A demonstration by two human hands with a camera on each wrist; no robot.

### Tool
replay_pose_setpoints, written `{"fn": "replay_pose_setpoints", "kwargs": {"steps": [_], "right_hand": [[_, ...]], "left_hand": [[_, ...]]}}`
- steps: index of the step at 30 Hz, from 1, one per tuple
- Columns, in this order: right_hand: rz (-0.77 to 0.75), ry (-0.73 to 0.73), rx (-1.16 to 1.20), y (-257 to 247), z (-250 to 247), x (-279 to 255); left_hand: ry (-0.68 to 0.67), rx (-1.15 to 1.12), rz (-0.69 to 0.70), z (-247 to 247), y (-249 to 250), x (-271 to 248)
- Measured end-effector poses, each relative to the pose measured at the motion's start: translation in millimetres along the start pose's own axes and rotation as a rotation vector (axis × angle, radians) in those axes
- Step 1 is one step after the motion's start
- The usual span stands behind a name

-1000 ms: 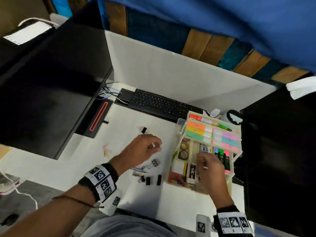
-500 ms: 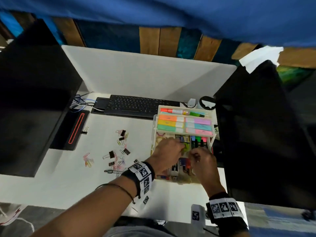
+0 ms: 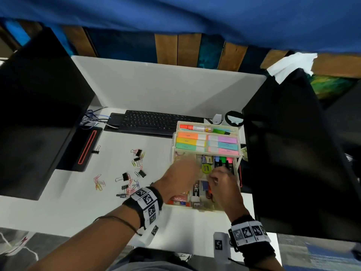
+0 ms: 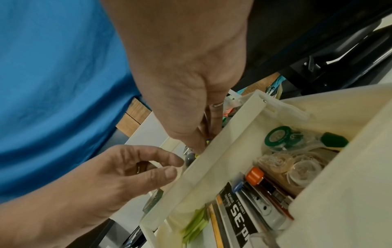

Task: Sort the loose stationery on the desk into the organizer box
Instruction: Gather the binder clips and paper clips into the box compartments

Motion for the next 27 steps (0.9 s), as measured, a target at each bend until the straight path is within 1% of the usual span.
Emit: {"fn": "replay_pose_setpoints", "kwargs": {"steps": [3,6,8,10,12,14,15,17,19,21,23,25,27], "right_hand": [[0.012,-0.043,-0.050,0,8,-6],[0.052,-0.041,-0.069,0,9,-13],[0.048,0.003,-0.112,-8,4,-16],[-0.034,0.049,-0.151,-29,1,-18],[-0.124,0.037,-0.112,-55,4,-18],[-0.240,-0.032,-0.066,-85,18,-18],[-0.291,-0.092,-0.042,-100,29,-17],[-0.379,-0.254,-0.045,-129,58,-17],[-0.462,-0.392,-0.082,-153,90,-21],[-0.504,-0.528,-0.129,-171,121,-27],[-0.546,-0.620,-0.158,-185,147,-33],[-0.595,-0.668,-0.212,-201,168,-37],[-0.622,-0.691,-0.277,-217,185,-38]], "left_hand": [[0.010,-0.097,-0.012,-11,-16,-24],[0.013,-0.143,-0.045,-31,-38,-58],[0.004,-0.125,-0.138,-44,-66,-85],[0.016,-0.123,-0.259,-58,-101,-115],[0.025,-0.114,-0.388,-69,-139,-147],[-0.012,-0.069,-0.532,-75,-175,-182],[-0.035,-0.047,-0.583,-75,-190,-198],[-0.060,-0.026,-0.619,-74,-212,-221],[-0.094,0.073,-0.651,-71,-231,-236],[-0.114,0.173,-0.723,-69,-250,-250],[-0.110,0.123,-0.783,-63,-267,-263],[-0.150,0.071,-0.770,-51,-282,-273],[-0.202,0.066,-0.699,-39,-289,-278]]}}
Point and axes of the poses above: each hand's wrist, its own x-axis towards the middle knuckle, its own z-axis out of the palm, y = z × x, the point moved 8 cm from there along x, towards the middle knuckle, and after that the axes turned 13 degrees about -x, right-handed, at the moved point
